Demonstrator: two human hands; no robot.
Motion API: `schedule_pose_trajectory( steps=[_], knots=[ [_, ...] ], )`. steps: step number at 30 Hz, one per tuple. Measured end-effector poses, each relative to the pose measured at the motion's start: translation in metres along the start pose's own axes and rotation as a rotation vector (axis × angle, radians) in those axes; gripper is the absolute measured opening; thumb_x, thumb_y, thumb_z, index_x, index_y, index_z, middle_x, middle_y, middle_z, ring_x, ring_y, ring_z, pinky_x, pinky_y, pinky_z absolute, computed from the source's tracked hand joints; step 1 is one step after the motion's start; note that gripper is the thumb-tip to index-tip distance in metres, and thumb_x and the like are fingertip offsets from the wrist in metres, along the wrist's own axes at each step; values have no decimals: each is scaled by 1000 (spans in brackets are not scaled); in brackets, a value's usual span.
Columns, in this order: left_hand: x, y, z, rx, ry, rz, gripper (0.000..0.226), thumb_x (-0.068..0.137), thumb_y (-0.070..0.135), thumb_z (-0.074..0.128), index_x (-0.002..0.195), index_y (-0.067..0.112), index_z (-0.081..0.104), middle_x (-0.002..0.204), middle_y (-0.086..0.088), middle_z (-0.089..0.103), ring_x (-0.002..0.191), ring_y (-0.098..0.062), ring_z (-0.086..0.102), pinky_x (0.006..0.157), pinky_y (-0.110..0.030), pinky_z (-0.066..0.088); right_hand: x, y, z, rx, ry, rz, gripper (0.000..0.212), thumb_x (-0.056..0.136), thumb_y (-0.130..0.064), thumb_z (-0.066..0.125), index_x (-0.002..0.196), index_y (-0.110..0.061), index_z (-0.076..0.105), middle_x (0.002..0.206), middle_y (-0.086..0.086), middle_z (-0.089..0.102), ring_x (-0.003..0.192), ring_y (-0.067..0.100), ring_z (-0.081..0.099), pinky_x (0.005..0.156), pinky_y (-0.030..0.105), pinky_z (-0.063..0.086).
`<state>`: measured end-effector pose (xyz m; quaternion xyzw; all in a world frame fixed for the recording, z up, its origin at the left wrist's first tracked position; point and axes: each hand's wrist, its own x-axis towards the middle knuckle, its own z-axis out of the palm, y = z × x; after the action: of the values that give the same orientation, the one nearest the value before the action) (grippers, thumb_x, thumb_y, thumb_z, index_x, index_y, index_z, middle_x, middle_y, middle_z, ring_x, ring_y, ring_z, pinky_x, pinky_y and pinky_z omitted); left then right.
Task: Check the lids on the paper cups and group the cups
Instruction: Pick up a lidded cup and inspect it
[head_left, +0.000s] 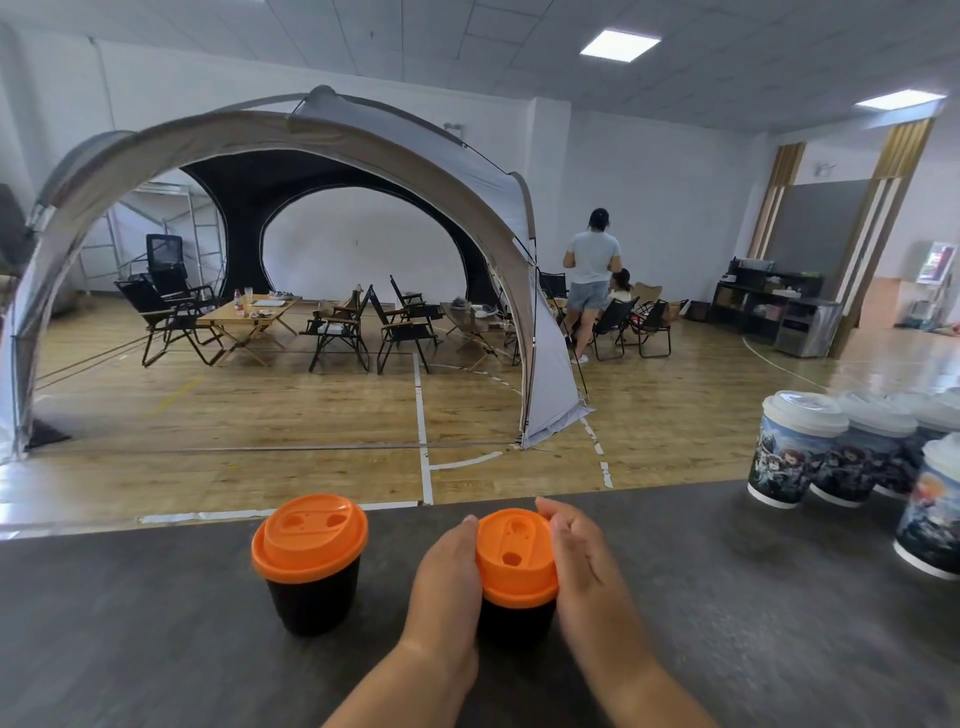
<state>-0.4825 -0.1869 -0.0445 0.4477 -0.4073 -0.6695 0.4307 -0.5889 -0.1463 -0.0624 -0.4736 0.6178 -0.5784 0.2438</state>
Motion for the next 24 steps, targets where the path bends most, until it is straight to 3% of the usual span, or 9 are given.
schedule_pose_trajectory(
  steps=[3,7,9,12,14,16,18,21,24],
  knots=[
    [2,-1,-2,67,53,64,28,103,31,39,89,22,61,103,-13,67,103,-27,61,105,-49,41,-4,0,7,-57,-63,-4,43,85,-61,35,123,-42,42,125,-18,45,112,-4,49,82,9,43],
    [-2,7,-4,-90,-24,-43,34,99,39,46,91,14,68,94,-15,73,97,-31,66,100,-48,44,-1,1,6,-64,-40,-25,19,101,-41,34,114,-45,46,119,-19,50,108,-3,51,78,6,42],
    [-4,10,-4,-97,-48,-62,33,98,39,48,91,12,67,93,-18,73,96,-33,66,99,-46,44,1,2,3,-48,-55,-18,21,103,-34,34,112,-45,49,117,-18,54,107,-1,54,79,7,44],
    [-5,10,-4,-99,-42,-34,34,98,36,48,83,11,66,96,-23,71,98,-36,66,98,-44,45,2,1,1,-33,-86,7,23,102,-39,33,116,-43,51,117,-16,58,107,-1,55,79,6,44],
    [-5,10,-4,-101,-34,-25,34,99,35,47,80,13,65,93,-21,72,98,-35,65,98,-44,44,2,-2,0,-13,-133,23,34,92,-56,32,120,-44,48,118,-19,58,109,-4,55,78,2,42],
    [-4,10,-5,-128,-38,-26,33,99,33,47,80,13,65,77,-13,75,95,-32,65,98,-44,43,1,0,-1,-18,-241,23,61,76,-81,32,128,-50,37,125,-25,50,114,-9,49,80,2,40],
    [-5,11,-7,-155,-52,-37,30,99,33,48,83,14,65,69,-9,74,93,-30,64,95,-43,44,0,3,-1,-67,-317,-15,88,56,-96,44,132,-56,24,133,-27,40,119,-11,44,83,-1,38],
    [-6,15,-9,-197,-83,-56,30,99,33,49,90,11,67,81,-13,74,92,-30,64,87,-42,47,0,9,-1,-109,-313,-94,101,51,-83,69,136,-47,28,136,-19,42,120,-7,47,91,7,43],
    [-10,21,-8,-246,-180,-52,46,100,42,41,104,5,68,98,-18,74,98,-29,66,80,-38,49,4,-6,-6,44,-174,-105,88,52,-69,77,128,-38,45,126,-11,56,106,-9,57,84,10,48]
  ],
)
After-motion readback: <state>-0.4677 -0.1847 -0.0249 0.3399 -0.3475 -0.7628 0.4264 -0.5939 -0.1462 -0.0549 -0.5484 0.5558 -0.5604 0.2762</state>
